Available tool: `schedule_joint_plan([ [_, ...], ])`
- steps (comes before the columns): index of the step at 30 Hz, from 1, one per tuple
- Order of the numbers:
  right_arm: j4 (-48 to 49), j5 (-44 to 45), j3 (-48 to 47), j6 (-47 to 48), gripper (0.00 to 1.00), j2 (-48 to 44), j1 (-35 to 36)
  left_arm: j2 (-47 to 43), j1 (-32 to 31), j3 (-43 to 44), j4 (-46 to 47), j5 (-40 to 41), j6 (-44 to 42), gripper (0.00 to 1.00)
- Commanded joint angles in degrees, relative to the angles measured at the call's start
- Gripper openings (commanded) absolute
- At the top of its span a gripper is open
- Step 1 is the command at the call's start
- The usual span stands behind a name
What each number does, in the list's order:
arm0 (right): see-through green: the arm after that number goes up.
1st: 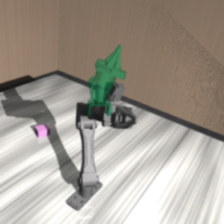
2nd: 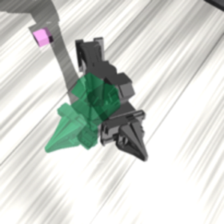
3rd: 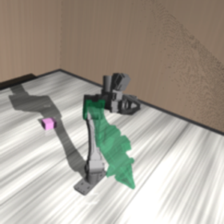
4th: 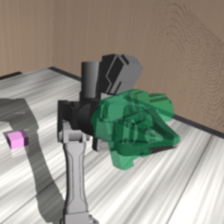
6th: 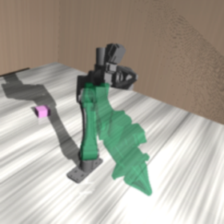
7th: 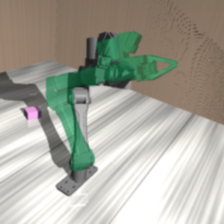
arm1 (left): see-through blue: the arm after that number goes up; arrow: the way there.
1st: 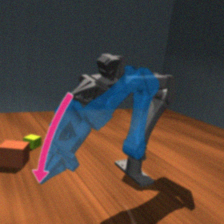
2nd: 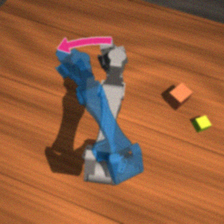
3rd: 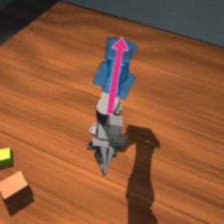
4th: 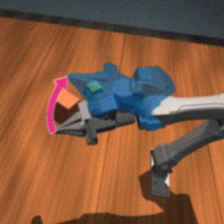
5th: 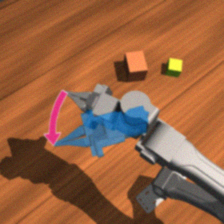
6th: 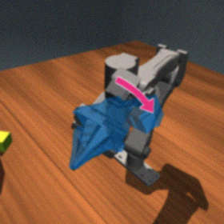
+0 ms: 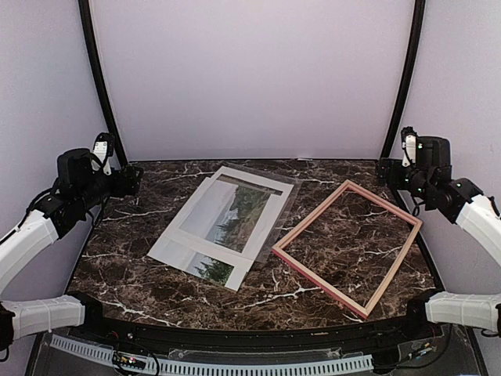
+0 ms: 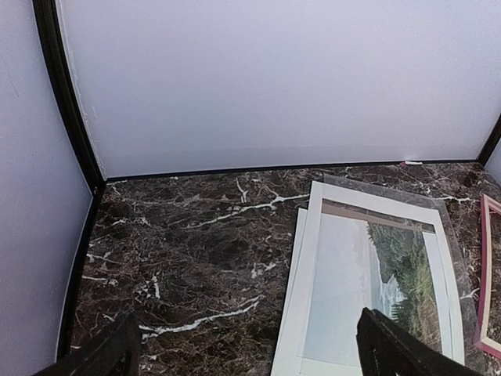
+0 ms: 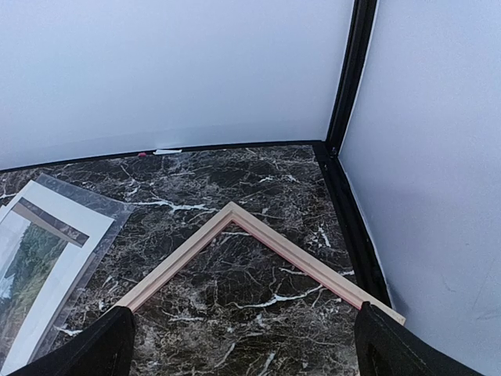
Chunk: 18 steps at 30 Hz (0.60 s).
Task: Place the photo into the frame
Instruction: Move the frame body to the center of the board.
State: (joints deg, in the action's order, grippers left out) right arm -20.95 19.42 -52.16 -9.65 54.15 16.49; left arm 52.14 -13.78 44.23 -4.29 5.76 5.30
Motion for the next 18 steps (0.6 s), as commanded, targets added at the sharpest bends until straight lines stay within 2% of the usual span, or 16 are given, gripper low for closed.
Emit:
schedule_joint_plan([
  [1,3.0,1.3,0.4,-0.1,0.99,0.0,0.4,-1.4,-0.6,-0.9,1.9,-0.5,-0.8,0.99],
  [11,0.8,3.8,0.6,-2.6,0.99,1.6,0.4,-0.9,-1.1,-0.6,1.2,-0.3,-0.6,0.99],
  [16,-7.5,11.3,-2.6,-7.0,0.99,7.8,-0.6,-0.7,-1.4,-0.4,0.9,-0.6,-0.3,0.99],
  [18,-10.7,10.4,-2.7,-8.7,0.99,11.0,-3.7,-0.6,-1.5,-0.3,0.7,-0.9,-0.1,0.99],
])
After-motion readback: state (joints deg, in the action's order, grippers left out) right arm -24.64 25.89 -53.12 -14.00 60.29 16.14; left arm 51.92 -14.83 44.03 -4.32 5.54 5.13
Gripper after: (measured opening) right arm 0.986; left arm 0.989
